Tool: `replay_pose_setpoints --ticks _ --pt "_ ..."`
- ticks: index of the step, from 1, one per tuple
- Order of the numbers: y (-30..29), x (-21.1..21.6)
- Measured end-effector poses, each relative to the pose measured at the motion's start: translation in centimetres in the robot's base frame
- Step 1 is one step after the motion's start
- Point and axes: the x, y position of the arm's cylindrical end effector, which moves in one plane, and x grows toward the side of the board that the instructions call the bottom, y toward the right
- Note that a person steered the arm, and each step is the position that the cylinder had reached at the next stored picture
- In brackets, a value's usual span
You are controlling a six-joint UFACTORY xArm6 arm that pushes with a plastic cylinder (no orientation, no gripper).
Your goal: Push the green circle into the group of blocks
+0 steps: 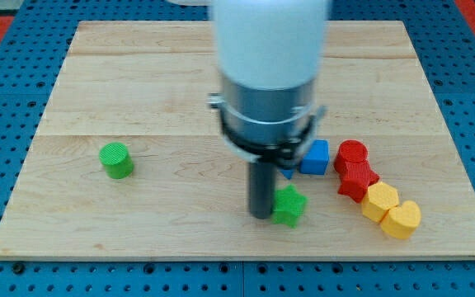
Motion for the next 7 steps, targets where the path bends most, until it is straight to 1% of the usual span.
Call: replay_pose_setpoints --ticks 1,2,3,4,5,6,7 --pt "-5.6 0.0" --pt "-19.7 -1.8" --pt "-28.4 -5.7" --pt "-22.6 -7.5" --pt "-6.9 -6.3" --pt "2.9 -6.2" --pt "-2.3 -6.1"
